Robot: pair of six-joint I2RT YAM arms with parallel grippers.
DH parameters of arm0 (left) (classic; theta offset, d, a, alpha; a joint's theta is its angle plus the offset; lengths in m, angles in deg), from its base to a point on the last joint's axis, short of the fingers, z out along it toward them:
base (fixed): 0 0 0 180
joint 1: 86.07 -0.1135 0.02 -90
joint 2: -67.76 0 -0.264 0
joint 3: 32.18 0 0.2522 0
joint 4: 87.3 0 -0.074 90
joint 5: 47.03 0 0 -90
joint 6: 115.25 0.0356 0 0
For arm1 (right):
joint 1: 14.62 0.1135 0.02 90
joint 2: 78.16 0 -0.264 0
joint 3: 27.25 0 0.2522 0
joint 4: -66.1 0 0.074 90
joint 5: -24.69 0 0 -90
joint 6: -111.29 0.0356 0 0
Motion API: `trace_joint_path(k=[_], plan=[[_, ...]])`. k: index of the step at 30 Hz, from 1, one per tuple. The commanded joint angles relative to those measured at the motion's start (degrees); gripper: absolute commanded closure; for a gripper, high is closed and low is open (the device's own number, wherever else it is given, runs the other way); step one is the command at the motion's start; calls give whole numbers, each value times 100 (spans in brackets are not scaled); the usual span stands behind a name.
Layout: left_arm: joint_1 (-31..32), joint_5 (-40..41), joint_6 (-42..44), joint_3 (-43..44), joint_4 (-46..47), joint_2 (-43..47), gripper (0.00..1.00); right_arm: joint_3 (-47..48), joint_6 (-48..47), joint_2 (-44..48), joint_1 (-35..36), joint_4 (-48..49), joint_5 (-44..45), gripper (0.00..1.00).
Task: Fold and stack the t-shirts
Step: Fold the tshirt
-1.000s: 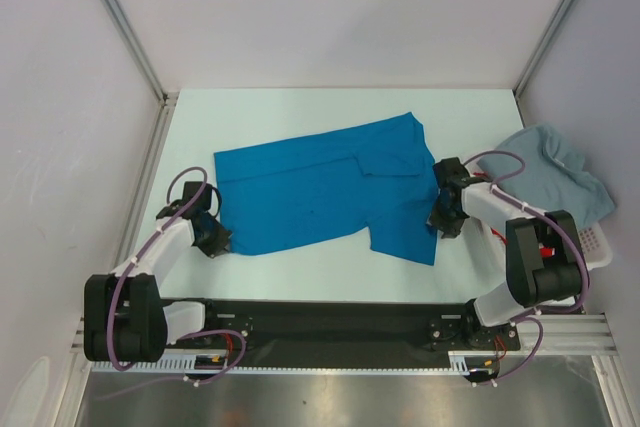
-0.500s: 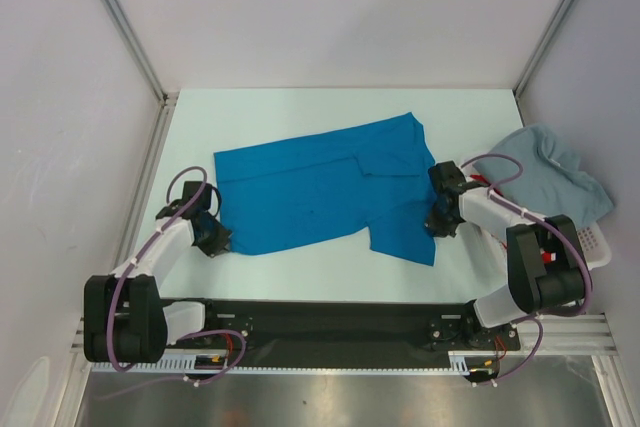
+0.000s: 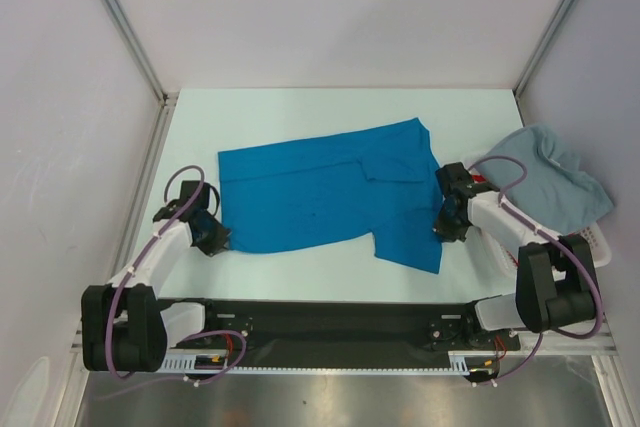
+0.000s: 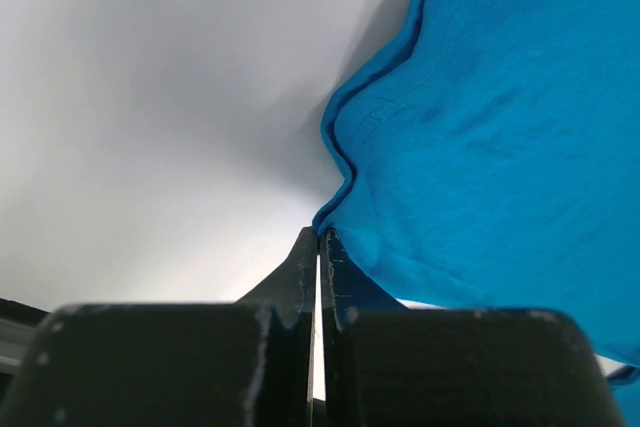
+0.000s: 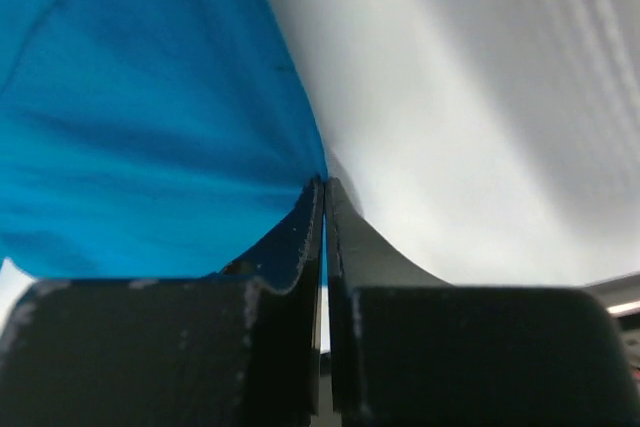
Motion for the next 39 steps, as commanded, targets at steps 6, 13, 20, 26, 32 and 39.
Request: trace_joint_path(k=[6,13,20,26,32,39], plan=[[-29,64,-114,261,-264,285,100,620,-719,209,-113,-486,-140,100],[-29,459,88,876,-563,259,100,1208,-1132,-124,-289,-451,-307,100],[-29,583,430,1587,-405,-189,100,1964,-1492,-643,-587,-337,-615,100],[-29,504,650,2097,-212,-831,100,2895,-1703,-1371,-737,-345,-817,100],[-29,548,703,2458,-150,-1296,100,3984,-1791,-2128,-807,-380,-1046,100],[-249,513,791,2819,-53,-1885,100,4978,-1721,-2884,-825,-556,-1441,100]])
